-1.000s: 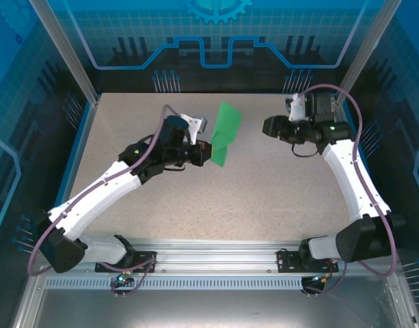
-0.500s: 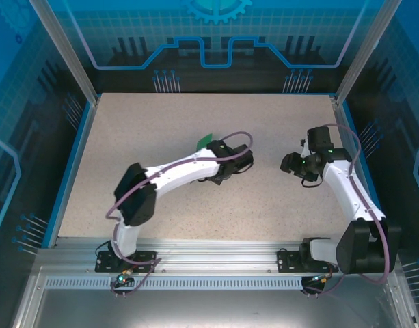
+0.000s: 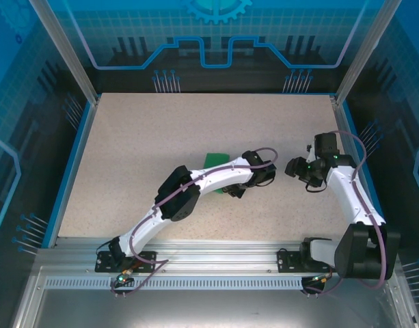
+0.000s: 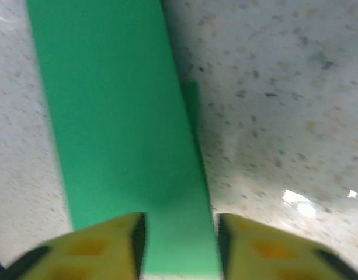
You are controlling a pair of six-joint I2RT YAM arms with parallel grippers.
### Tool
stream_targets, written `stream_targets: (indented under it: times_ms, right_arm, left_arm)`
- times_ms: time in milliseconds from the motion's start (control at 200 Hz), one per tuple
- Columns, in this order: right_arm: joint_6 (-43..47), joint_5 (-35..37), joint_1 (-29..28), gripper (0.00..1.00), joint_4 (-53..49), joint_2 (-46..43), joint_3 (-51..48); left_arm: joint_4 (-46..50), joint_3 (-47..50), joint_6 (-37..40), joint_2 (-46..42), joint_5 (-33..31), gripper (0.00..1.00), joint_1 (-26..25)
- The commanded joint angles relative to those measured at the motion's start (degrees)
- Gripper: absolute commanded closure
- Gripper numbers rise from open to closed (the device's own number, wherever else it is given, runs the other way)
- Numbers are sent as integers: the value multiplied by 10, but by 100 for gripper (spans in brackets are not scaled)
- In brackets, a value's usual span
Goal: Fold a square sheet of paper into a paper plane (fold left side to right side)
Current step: Turn over the paper at the center of the table, then third fold the triangle at the center of the table.
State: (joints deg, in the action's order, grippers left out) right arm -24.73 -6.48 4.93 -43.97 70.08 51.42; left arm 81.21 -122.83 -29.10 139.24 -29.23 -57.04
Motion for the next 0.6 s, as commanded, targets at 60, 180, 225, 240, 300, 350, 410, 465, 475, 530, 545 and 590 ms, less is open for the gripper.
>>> stream_targets:
  times_ms: [60,180,225,240,300,350,410,465,475,530,545,590]
  right_arm:
    - [14,-71,12,38,28,11,-7]
    - [12,-144,-8,38,59,45,-7]
    - [7,-157,-29,38,72,59,-6]
    - [6,-159,-38,38,75,63,-3]
    - [-6,-163,-73,38,92,84,8]
    - [-17,-169,-107,38,113,105,21]
    - [-35,-173,-149,38,140,134,38]
    - [-52,-178,-185,38,164,169,60]
    - [-54,-179,-191,38,168,176,65]
    - [-65,-179,-222,39,181,216,95]
    - [-66,-177,-230,38,183,228,104]
    - [-67,-172,-248,38,186,262,135]
  left_arm:
    - [-34,-56,30,-34,157,38,15]
    - [-89,-23,31,-102,238,32,52]
    - [-111,5,28,-138,250,29,69]
    - [-119,16,28,-150,255,28,76]
    - [-156,70,24,-199,284,25,107]
    - [-195,129,17,-241,309,24,139]
    - [-247,206,7,-286,346,23,180]
    - [-292,268,-3,-323,380,23,218]
    - [-301,282,-4,-329,386,22,223]
    - [-343,341,-17,-357,415,22,263]
    - [-354,356,-20,-364,422,22,272]
    - [-386,397,-29,-380,447,21,298]
